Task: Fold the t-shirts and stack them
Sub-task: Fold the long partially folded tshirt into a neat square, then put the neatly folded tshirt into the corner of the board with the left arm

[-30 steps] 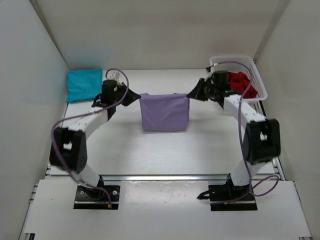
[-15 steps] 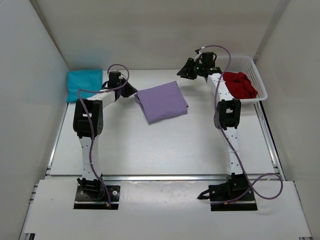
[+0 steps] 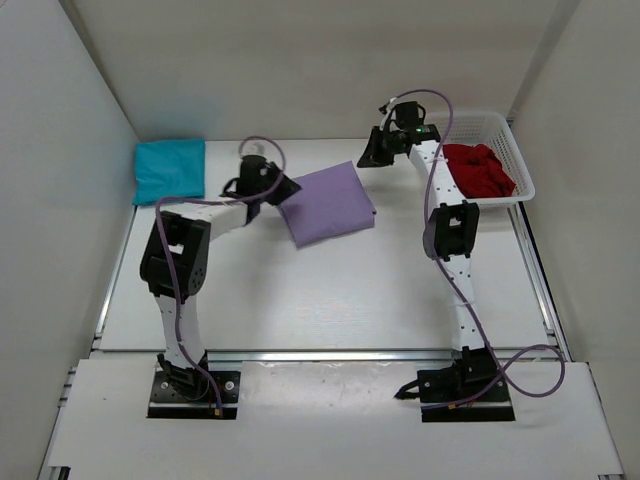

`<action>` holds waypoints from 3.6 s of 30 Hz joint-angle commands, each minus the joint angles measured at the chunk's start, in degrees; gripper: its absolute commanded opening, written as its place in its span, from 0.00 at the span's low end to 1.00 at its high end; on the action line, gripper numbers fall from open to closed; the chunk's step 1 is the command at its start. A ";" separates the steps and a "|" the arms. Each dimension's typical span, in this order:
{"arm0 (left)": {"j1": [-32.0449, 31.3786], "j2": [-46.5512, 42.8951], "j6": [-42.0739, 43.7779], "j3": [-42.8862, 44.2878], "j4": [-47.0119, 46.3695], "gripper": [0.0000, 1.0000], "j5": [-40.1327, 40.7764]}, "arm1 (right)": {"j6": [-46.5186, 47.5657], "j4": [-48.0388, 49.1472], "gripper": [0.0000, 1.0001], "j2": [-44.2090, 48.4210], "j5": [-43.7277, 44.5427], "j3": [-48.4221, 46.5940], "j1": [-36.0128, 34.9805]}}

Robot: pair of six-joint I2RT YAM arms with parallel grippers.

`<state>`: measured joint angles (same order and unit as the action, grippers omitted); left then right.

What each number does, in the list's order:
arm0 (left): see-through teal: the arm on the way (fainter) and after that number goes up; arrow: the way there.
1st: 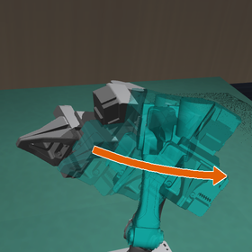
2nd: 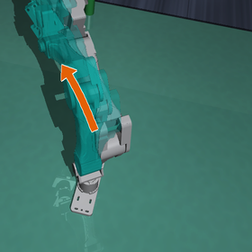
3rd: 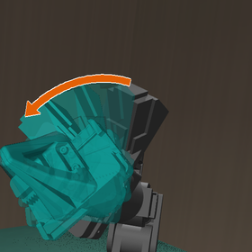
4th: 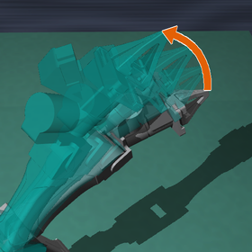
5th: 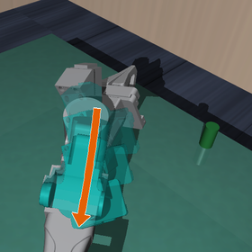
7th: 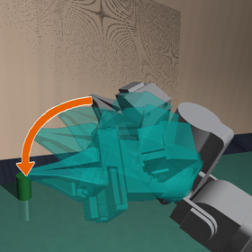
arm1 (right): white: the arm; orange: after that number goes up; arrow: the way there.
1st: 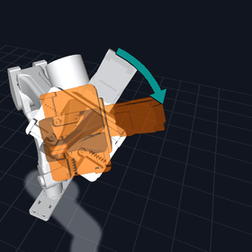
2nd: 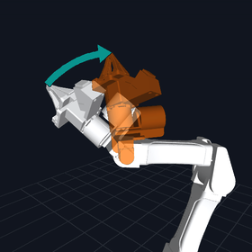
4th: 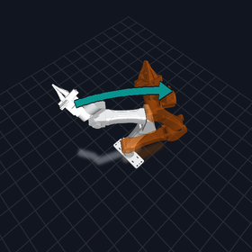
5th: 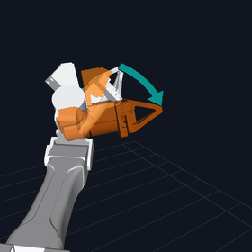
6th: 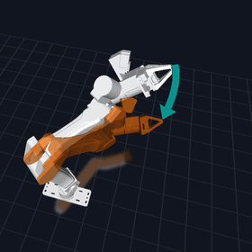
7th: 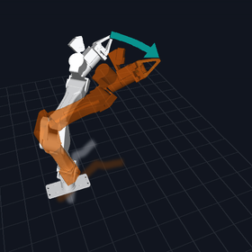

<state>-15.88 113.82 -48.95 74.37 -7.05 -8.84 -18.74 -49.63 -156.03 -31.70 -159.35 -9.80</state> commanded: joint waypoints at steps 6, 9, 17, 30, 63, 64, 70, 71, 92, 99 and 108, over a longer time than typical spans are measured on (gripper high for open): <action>-5.75 -1.93 -2.11 -14.85 -9.73 0.27 -4.51 | 5.29 -9.96 0.00 1.69 5.24 0.96 -6.19; -4.78 -3.34 -1.33 -19.34 -9.56 0.25 -4.69 | 5.73 -10.75 0.00 3.79 6.48 2.28 -6.99; -3.10 -15.09 -1.06 -34.01 -12.64 0.25 -7.41 | 9.51 -8.49 0.00 25.98 12.45 26.20 -11.01; -0.91 -23.15 -3.79 -32.03 -14.14 0.34 -9.70 | -2.35 39.86 0.00 42.85 -6.60 73.06 -10.33; 4.90 -22.60 4.55 -35.87 -9.41 0.73 2.51 | -20.89 72.29 0.38 58.61 -7.50 102.99 -7.33; 4.89 -22.07 4.82 -36.05 -8.69 0.74 2.60 | -20.90 72.91 0.39 60.99 -7.41 105.88 -7.60; 5.07 -16.45 6.15 -34.56 -9.02 0.77 0.06 | -18.35 73.18 0.41 71.72 -4.16 118.29 -9.97; 5.07 -14.52 5.54 -34.47 -9.73 0.76 -1.51 | -18.17 73.09 0.41 72.26 -4.42 119.87 -9.97; 0.84 5.36 -3.09 -0.05 -16.87 0.00 -14.10 | -19.58 76.61 0.39 75.34 -8.20 128.67 -6.64; 11.74 5.45 2.71 22.30 -2.37 0.00 -16.21 | -19.23 76.78 0.39 73.76 -9.52 128.59 -5.84; 32.29 1.24 -1.39 15.56 -5.86 0.35 -14.81 | -19.05 77.31 0.38 71.30 -12.59 127.88 -7.60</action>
<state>12.64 119.24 -47.70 95.55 -12.53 -24.60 -38.79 24.88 -84.40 -42.35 -30.48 -16.25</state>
